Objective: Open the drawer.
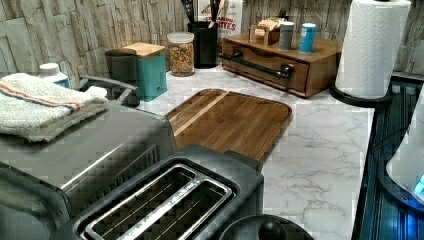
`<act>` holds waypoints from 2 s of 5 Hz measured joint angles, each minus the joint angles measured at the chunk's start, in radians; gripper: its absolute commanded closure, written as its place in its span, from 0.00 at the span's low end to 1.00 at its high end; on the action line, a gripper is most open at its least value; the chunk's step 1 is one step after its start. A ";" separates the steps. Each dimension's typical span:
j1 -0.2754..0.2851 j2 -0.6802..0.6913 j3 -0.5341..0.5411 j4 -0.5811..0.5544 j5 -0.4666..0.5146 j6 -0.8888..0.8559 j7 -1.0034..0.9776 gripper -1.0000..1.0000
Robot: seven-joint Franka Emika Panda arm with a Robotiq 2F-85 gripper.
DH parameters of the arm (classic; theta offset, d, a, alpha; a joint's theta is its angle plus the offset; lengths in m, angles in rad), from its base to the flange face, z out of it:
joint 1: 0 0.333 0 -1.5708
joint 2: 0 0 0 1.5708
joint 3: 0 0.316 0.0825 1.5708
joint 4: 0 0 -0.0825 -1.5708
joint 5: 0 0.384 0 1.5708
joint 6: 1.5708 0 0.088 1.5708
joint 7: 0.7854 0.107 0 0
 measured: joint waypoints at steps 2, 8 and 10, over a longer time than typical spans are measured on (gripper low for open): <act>0.000 0.002 0.000 -0.020 0.002 0.007 0.000 0.00; -0.111 0.122 -0.120 -0.155 -0.002 0.328 -0.417 0.00; -0.237 0.181 -0.154 -0.151 -0.003 0.436 -0.460 0.00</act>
